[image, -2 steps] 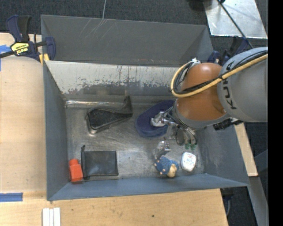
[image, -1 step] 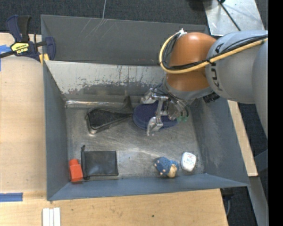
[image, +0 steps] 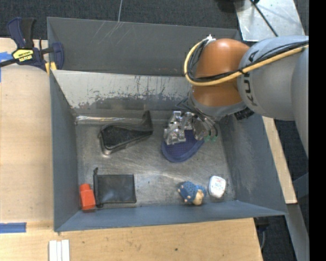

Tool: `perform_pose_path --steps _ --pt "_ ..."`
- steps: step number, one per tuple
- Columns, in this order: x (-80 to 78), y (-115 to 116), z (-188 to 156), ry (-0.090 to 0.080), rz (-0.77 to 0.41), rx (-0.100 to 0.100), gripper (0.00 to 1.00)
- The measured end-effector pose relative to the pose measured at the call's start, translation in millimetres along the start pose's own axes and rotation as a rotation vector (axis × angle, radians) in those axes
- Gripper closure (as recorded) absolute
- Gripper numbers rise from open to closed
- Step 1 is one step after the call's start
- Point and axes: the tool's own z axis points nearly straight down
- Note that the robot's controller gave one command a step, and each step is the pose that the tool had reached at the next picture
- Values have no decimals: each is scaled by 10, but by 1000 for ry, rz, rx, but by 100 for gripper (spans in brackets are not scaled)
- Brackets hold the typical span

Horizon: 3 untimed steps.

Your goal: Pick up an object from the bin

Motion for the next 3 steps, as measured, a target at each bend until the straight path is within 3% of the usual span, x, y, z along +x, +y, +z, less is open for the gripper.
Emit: perform_pose_path --steps 1,2,3 --pt "1 0 0 0 -1 0 0" --pt "84 -467 182 0 499 -1 0" --pt "67 -472 163 -6 496 0 100"
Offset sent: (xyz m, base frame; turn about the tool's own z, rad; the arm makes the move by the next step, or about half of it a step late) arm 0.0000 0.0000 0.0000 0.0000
